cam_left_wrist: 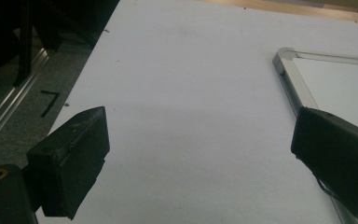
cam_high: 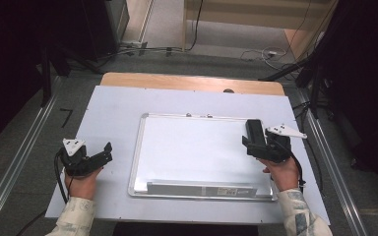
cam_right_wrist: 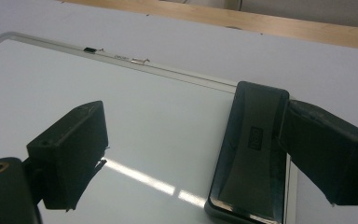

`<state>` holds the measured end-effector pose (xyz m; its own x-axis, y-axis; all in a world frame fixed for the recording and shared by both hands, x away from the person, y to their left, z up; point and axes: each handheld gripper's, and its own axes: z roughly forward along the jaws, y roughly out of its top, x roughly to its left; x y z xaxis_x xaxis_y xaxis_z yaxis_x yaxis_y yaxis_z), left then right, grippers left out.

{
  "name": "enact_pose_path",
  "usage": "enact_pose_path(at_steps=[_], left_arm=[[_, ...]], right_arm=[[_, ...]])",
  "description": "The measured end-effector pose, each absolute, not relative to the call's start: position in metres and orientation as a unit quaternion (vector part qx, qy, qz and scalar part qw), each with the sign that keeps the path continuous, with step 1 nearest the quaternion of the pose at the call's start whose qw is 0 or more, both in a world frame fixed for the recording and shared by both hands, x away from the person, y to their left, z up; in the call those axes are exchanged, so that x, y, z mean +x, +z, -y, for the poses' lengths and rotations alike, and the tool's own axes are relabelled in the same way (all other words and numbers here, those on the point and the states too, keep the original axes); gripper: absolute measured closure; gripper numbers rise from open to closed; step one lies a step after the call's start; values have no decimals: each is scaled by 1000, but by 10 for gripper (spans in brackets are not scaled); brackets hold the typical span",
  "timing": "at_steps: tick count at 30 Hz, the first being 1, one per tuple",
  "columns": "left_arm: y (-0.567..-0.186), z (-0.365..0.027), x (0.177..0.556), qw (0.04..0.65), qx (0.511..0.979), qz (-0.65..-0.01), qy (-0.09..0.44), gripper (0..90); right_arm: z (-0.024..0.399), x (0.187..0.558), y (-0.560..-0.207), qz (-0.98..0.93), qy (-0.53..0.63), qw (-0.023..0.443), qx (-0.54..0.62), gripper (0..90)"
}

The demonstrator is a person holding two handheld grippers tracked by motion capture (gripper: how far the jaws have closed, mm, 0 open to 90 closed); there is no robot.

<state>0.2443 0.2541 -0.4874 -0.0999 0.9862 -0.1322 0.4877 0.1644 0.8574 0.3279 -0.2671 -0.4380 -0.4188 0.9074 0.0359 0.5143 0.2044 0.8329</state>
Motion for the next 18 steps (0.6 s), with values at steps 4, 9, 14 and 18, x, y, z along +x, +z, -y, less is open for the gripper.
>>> enact_pose_path(at_steps=[4,9,14,18], left_arm=[[-487,-254,244,377,556,-663,331,45],[-487,-254,245,377,555,-664,331,44],[-488,-253,245,377,555,-664,331,45],[-487,-253,245,376,556,-663,331,45]], right_arm=[[270,325,-438,-739,406,243,480,69],[274,321,-438,-738,406,243,481,68],[278,317,-438,-738,404,243,483,69],[283,315,-440,-736,402,243,486,69]])
